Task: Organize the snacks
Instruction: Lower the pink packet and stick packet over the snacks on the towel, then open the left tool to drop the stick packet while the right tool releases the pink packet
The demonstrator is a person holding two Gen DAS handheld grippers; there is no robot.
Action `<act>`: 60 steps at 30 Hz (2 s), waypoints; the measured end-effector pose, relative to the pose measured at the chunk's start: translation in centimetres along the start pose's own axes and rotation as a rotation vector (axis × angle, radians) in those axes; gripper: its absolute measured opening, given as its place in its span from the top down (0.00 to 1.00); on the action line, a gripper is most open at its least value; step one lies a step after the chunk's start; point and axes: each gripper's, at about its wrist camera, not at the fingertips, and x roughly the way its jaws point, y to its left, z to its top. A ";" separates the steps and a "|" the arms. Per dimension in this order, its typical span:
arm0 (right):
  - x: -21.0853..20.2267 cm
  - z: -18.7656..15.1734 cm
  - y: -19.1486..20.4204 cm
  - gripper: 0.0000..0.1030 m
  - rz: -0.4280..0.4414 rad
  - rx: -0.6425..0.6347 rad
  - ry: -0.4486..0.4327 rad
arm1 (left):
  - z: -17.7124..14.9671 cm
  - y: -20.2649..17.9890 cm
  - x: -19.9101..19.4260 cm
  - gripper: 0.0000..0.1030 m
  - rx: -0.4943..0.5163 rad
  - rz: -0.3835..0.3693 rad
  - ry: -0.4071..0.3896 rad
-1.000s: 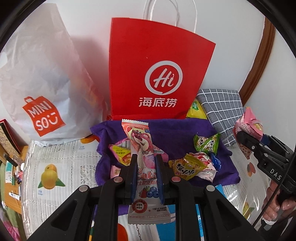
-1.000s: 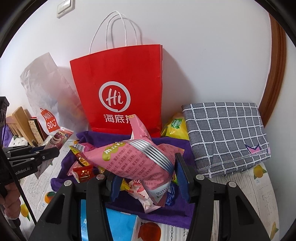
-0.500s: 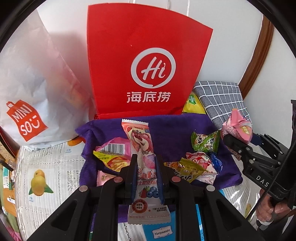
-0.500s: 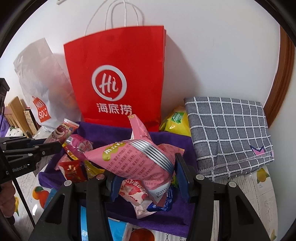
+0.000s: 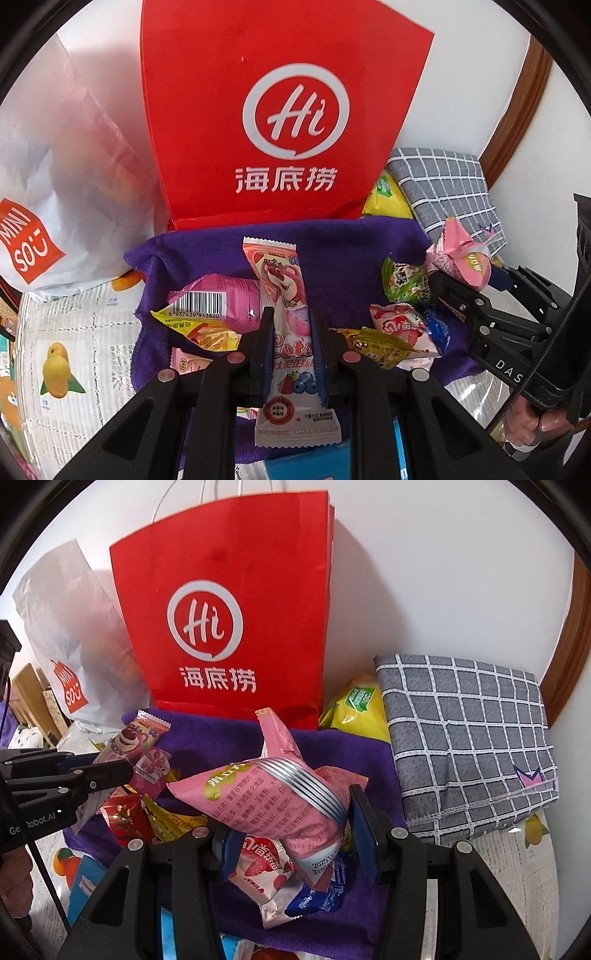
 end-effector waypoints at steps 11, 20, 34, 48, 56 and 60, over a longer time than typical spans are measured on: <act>2.3 -0.3 0.6 0.50 -0.027 -0.052 0.065 | 0.2 0.0 2.0 0.83 -0.013 -0.022 0.029; 2.9 -0.5 0.2 0.50 -0.023 -0.041 0.090 | 0.2 0.0 2.5 0.82 -0.028 -0.031 0.040; 2.9 -0.5 0.3 0.48 -0.014 -0.051 0.116 | 0.3 0.1 2.8 0.81 -0.033 -0.042 0.065; 3.0 -0.7 1.0 0.47 0.004 -0.078 0.142 | 0.2 -0.3 3.3 0.79 -0.029 -0.040 0.086; 3.1 -0.6 0.9 0.34 0.019 -0.073 0.152 | 0.1 -0.3 2.8 0.68 -0.041 -0.056 0.082; 3.0 -0.6 1.3 0.28 0.023 -0.084 0.147 | 0.2 -0.3 2.5 0.59 -0.040 -0.061 0.079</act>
